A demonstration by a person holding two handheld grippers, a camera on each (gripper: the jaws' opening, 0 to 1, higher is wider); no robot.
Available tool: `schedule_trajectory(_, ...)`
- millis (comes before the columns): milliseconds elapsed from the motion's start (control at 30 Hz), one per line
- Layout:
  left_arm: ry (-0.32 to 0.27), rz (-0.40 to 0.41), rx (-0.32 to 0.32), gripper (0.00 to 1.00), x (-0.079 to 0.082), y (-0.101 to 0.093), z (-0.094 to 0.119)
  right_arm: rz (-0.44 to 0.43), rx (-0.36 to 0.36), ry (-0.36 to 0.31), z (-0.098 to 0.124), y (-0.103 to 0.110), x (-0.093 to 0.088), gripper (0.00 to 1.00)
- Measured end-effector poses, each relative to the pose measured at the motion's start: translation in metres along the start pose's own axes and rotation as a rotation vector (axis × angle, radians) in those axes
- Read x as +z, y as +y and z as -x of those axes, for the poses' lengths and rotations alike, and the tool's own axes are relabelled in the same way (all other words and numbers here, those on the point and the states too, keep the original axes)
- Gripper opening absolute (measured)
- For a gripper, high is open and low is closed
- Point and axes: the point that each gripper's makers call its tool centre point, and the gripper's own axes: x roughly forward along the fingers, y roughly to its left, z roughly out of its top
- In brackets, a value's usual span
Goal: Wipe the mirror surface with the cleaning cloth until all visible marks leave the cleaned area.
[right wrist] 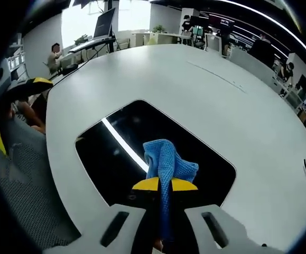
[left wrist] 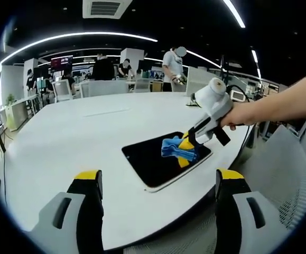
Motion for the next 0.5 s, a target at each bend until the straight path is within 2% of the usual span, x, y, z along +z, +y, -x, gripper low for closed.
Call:
schedule_trajectory(333,-0.009,0.002,-0.005,0.89,0.001,-0.001,0.000,-0.022,0.003,0.008,0.002,-0.005,-0.006,0.00)
schedule_trajectory(500,-0.012,0.003,-0.003,0.89,0.001,0.000,0.000,-0.027,-0.009,0.022,0.007,-0.015,-0.014,0.00)
